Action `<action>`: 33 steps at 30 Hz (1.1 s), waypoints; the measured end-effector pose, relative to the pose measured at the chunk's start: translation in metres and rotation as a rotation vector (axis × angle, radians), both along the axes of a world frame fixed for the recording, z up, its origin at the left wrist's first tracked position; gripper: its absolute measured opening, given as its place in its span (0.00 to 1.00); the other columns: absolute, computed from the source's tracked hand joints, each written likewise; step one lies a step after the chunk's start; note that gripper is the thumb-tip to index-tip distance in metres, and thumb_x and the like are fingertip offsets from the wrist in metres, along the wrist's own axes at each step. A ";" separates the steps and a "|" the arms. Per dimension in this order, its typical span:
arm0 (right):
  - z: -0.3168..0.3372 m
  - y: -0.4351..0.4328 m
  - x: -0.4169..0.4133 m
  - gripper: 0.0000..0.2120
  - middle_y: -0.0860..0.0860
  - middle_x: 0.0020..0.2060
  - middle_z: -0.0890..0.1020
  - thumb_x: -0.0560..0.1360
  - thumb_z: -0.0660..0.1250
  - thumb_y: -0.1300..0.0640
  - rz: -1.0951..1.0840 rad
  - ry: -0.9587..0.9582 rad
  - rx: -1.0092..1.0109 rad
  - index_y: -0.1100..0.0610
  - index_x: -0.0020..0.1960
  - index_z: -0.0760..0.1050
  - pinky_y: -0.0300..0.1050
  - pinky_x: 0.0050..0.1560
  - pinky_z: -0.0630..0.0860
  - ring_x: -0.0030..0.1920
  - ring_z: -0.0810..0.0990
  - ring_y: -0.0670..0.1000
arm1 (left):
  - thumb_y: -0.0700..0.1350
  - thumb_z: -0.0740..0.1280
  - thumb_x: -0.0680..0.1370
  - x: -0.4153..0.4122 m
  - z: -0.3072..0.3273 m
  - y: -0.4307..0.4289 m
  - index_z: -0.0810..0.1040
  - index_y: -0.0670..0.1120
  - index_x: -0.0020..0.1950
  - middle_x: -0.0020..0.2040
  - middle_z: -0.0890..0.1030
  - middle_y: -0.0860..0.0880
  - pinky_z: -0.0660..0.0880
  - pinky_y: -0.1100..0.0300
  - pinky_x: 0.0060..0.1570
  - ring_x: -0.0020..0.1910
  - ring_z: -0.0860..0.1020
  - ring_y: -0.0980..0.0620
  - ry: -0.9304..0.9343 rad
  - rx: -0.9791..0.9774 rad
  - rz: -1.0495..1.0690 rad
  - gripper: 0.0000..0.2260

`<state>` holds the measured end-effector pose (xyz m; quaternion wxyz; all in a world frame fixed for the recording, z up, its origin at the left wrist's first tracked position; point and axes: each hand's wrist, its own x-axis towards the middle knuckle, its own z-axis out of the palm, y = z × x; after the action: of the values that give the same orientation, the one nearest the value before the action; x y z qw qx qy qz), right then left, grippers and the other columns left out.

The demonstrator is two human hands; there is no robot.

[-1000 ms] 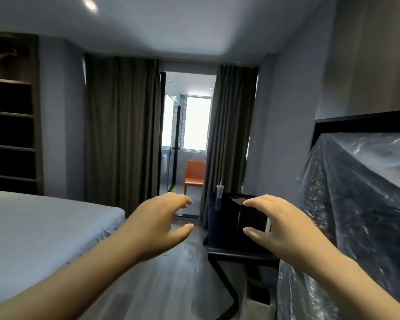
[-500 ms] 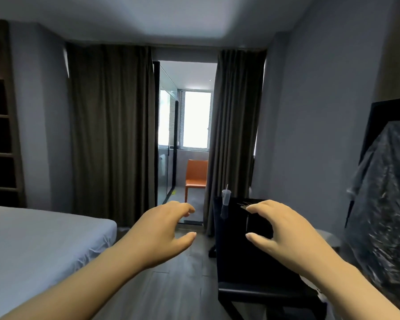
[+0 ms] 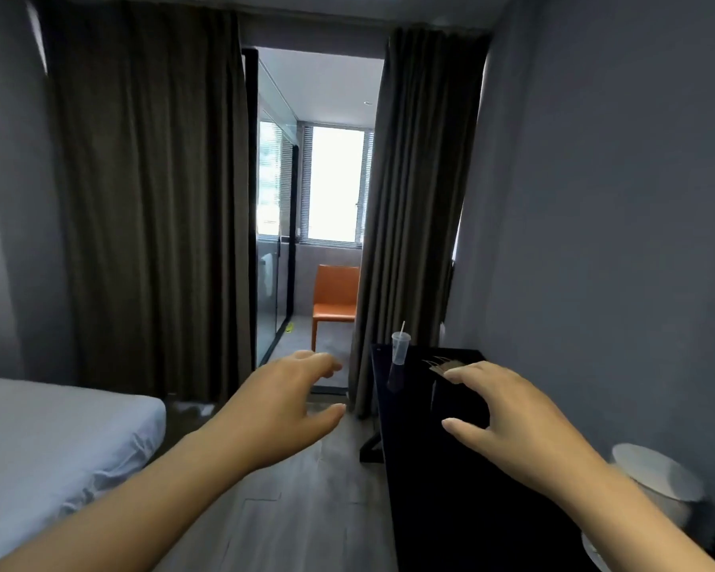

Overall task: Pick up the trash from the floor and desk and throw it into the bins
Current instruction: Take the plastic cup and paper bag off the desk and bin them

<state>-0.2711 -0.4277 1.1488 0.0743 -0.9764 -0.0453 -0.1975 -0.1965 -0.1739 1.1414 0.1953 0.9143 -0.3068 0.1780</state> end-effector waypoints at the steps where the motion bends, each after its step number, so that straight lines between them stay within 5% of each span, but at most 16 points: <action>1: -0.004 0.000 0.018 0.27 0.37 0.68 0.69 0.75 0.66 0.41 -0.014 0.003 0.003 0.43 0.72 0.65 0.35 0.66 0.65 0.69 0.65 0.40 | 0.58 0.66 0.75 0.022 -0.002 0.000 0.68 0.57 0.69 0.64 0.73 0.60 0.69 0.70 0.56 0.60 0.73 0.63 0.005 0.006 -0.014 0.23; 14: -0.029 -0.013 0.238 0.28 0.40 0.69 0.69 0.75 0.67 0.43 -0.224 0.109 0.110 0.45 0.73 0.64 0.35 0.65 0.64 0.70 0.66 0.42 | 0.58 0.66 0.75 0.289 -0.018 -0.026 0.69 0.57 0.68 0.62 0.74 0.59 0.71 0.68 0.57 0.59 0.74 0.61 0.081 0.040 -0.217 0.23; 33: -0.091 -0.171 0.549 0.28 0.41 0.66 0.72 0.73 0.69 0.44 -0.350 0.203 0.217 0.47 0.71 0.67 0.37 0.65 0.69 0.67 0.70 0.42 | 0.58 0.67 0.74 0.625 -0.072 -0.177 0.69 0.56 0.69 0.63 0.73 0.58 0.72 0.66 0.56 0.57 0.74 0.60 0.198 0.090 -0.253 0.24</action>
<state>0.2782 -0.5991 1.0576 0.1475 -0.9706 0.1540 -0.1118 0.4285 -0.3506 1.0689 0.2045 0.8892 -0.4066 0.0471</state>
